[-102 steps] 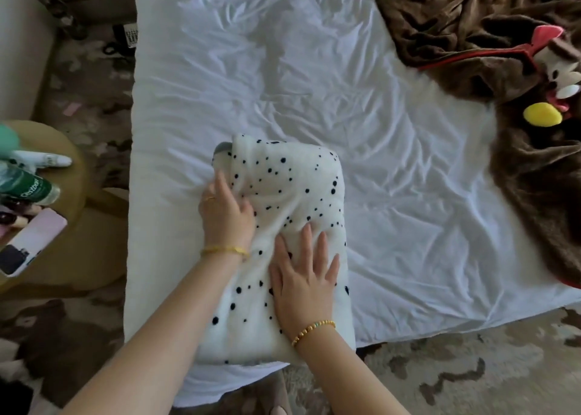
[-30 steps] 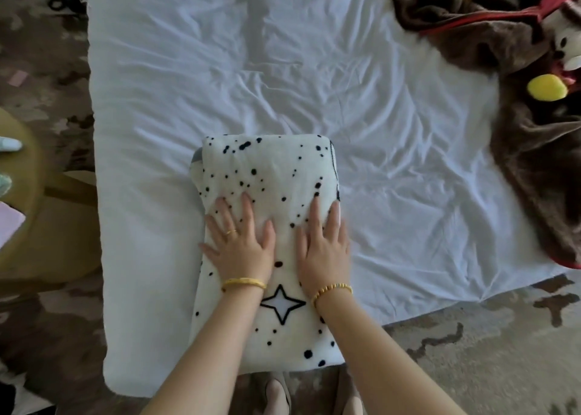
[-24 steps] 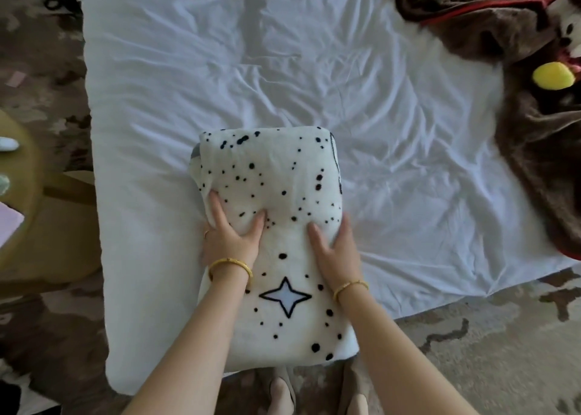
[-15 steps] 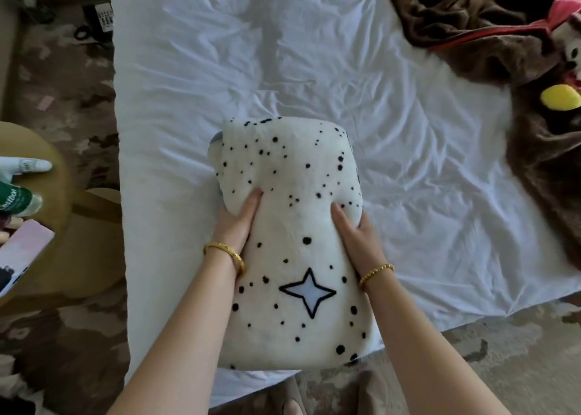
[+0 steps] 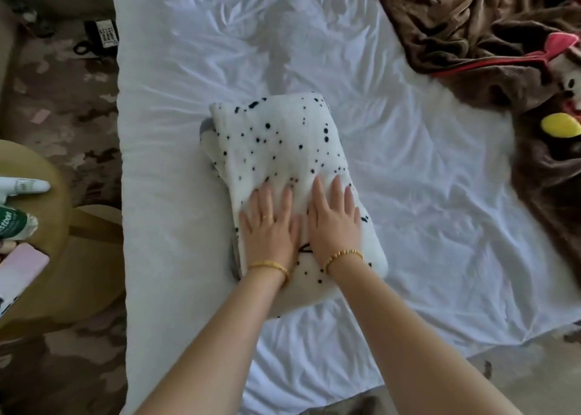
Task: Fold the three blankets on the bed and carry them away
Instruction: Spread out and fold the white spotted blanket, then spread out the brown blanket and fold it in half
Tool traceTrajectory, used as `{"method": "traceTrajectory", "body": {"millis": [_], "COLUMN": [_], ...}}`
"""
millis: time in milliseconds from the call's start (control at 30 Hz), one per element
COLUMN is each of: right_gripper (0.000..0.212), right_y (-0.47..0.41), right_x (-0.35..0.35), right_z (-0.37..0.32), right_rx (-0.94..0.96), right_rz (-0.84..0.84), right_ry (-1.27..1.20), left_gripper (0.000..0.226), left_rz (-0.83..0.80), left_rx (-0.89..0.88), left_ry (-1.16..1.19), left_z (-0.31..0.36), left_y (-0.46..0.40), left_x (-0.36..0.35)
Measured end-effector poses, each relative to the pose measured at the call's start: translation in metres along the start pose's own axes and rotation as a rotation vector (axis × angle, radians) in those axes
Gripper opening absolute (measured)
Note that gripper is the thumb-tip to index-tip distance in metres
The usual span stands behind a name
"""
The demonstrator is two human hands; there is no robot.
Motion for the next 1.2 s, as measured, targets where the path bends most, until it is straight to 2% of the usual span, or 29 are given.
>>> {"method": "traceTrajectory", "body": {"millis": [33, 100, 367, 500, 667, 800, 900, 1067, 1200], "right_gripper": [0.052, 0.052, 0.056, 0.054, 0.049, 0.043, 0.039, 0.038, 0.044], "right_y": [0.005, 0.01, 0.018, 0.036, 0.053, 0.067, 0.084, 0.112, 0.121], "right_x": [-0.008, -0.019, -0.03, -0.034, -0.015, 0.018, 0.052, 0.128, 0.19], "right_z": [0.005, 0.016, 0.06, 0.084, 0.12, 0.154, 0.194, 0.298, 0.376], "right_rx": [0.026, 0.05, -0.08, -0.11, -0.046, -0.001, 0.044, 0.015, -0.073], "right_rz": [0.009, 0.012, -0.079, -0.211, -0.373, -0.414, -0.365, -0.276, -0.177], "right_ry": [0.06, 0.128, -0.01, -0.108, -0.052, -0.022, -0.019, -0.008, -0.035], "left_gripper": [0.057, 0.058, 0.059, 0.06, 0.056, 0.05, 0.044, 0.036, 0.036], "left_rz": [-0.06, -0.071, -0.084, -0.116, -0.2, -0.16, -0.159, -0.2, -0.235], "left_rx": [0.072, 0.144, 0.236, 0.367, 0.523, 0.563, 0.551, 0.355, 0.164], "left_ry": [0.04, 0.066, 0.0, 0.047, 0.012, 0.01, 0.086, -0.045, -0.003], "left_z": [-0.013, -0.03, -0.024, -0.019, 0.0, 0.067, 0.128, 0.26, 0.375], "left_y": [0.001, 0.0, -0.002, 0.017, 0.041, 0.041, 0.038, 0.03, 0.023], "left_x": [-0.016, -0.029, -0.027, -0.028, -0.024, -0.013, -0.014, -0.025, -0.04]}}
Point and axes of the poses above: each hand's wrist, its own y-axis away from the middle knuckle, its own x-axis out of the back of the hand, z = x × y, the point moved 6 cm from there along -y, towards the middle knuckle, and after that the axes turned 14 degrees about -z, right-handed, at the moved point
